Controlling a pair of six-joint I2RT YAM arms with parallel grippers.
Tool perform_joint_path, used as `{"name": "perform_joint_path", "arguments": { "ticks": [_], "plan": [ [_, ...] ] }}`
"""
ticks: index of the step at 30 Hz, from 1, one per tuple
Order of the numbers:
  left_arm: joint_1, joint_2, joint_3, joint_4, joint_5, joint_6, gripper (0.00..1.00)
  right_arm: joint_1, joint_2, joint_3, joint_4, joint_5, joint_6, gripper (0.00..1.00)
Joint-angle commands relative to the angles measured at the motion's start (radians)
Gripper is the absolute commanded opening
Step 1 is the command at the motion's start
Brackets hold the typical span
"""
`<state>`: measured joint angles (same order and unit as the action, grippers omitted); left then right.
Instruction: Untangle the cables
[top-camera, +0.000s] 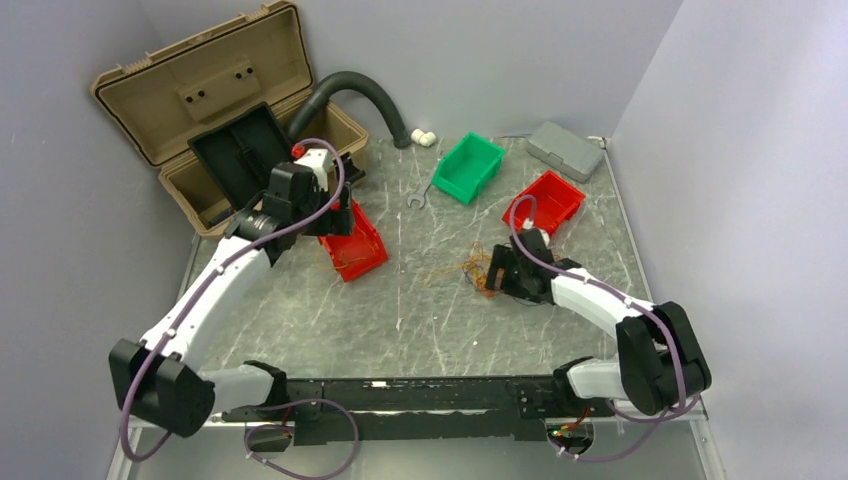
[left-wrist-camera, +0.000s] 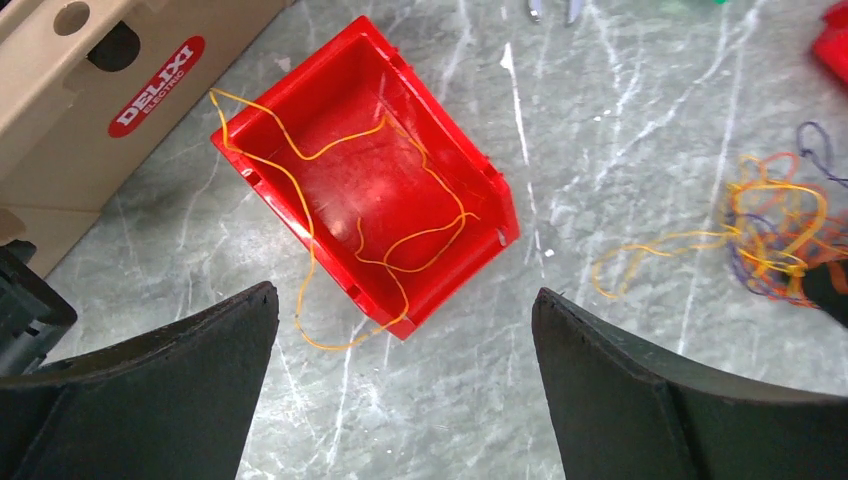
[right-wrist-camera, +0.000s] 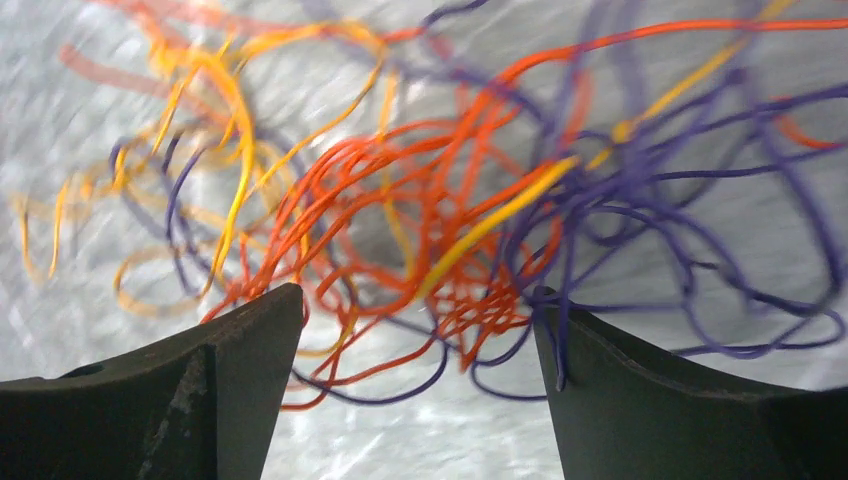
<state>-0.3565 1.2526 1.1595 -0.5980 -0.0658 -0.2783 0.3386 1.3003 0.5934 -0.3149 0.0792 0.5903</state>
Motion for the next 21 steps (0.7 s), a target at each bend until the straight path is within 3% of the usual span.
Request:
{"name": "perform_joint_path", "arguments": {
  "ticks": [1,4,7,14,16,21],
  "plan": [
    [-0.007,-0.088,-0.042,0.084,0.077,-0.012,0.99,0.155,-0.019,0.01,0.041,-0.126,0.106,0.86],
    [-0.01,-0.12,-0.128,0.203,0.135,-0.018,0.99,0.305,-0.029,0.052,0.046,-0.141,0.169,0.86],
    [-0.014,-0.111,-0.17,0.236,0.168,-0.036,0.99,0.371,-0.045,0.11,-0.021,-0.124,0.183,0.87],
    [-0.011,-0.05,-0.172,0.174,-0.059,-0.091,0.99,0.37,-0.222,0.179,-0.171,0.092,0.114,0.89],
    [0.003,-0.037,-0.181,0.168,-0.107,-0.124,0.95,0.365,-0.239,0.188,-0.197,0.142,0.102,0.89],
    [0.075,-0.06,-0.286,0.28,-0.072,-0.183,0.74,0.359,-0.233,0.184,-0.208,0.145,0.1,0.89]
  ]
}}
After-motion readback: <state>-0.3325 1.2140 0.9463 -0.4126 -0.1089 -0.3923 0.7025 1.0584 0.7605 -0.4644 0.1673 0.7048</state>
